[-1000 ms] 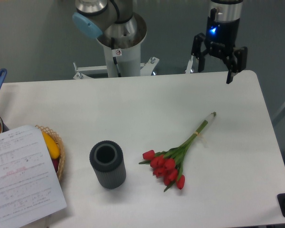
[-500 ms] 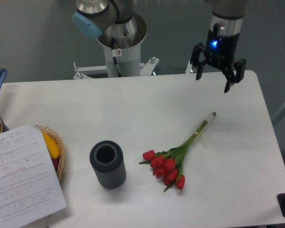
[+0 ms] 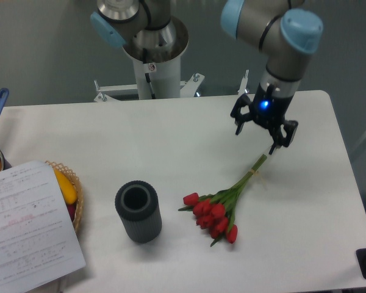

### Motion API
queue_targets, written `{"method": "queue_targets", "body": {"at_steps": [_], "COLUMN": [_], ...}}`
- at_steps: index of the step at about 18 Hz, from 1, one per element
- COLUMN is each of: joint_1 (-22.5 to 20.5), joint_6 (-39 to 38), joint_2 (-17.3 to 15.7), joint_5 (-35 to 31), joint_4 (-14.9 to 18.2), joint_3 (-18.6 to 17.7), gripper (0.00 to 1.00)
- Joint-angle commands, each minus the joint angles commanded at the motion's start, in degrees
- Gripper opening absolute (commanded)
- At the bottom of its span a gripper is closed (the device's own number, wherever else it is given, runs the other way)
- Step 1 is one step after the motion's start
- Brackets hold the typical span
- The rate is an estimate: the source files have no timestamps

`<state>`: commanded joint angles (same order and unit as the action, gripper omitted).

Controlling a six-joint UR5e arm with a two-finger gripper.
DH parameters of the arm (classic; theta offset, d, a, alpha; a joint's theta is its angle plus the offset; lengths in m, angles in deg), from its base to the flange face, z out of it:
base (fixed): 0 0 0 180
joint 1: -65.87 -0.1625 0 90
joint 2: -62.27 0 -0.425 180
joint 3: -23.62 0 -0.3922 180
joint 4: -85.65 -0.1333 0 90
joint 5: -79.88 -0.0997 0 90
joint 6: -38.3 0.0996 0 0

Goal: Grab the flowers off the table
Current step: 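Lower the open gripper toward the tulip stems above the flower heads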

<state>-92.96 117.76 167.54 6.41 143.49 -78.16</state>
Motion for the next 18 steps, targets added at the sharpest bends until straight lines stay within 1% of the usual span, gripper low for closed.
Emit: {"method": "queue_targets", "body": {"at_steps": [3, 5, 6, 9, 11, 15, 18], "joint_1": [1.14, 2.29, 2.55, 3.69, 3.79, 4.49, 4.58], "joint_6": [-0.35, -0.79, -0.79, -0.88, -0.79, -0.70, -0.53], "joint_2": [2.82, 4.40, 5.10, 7.48, 8.88, 10.65, 10.91], "joint_5": [-0.79, -2.89, -3.77, -4.13, -4.13, -4.13, -4.22], "joint_4": [-2.20, -3.17, -3.44, -3.44, -3.70, -4.23, -4.50], "joint_3": [0.27, 0.53, 0.62, 2.37, 2.73, 2.73, 2.03], "gripper": [1.00, 1.00, 1.00, 1.00, 1.00, 1.00, 1.00]}}
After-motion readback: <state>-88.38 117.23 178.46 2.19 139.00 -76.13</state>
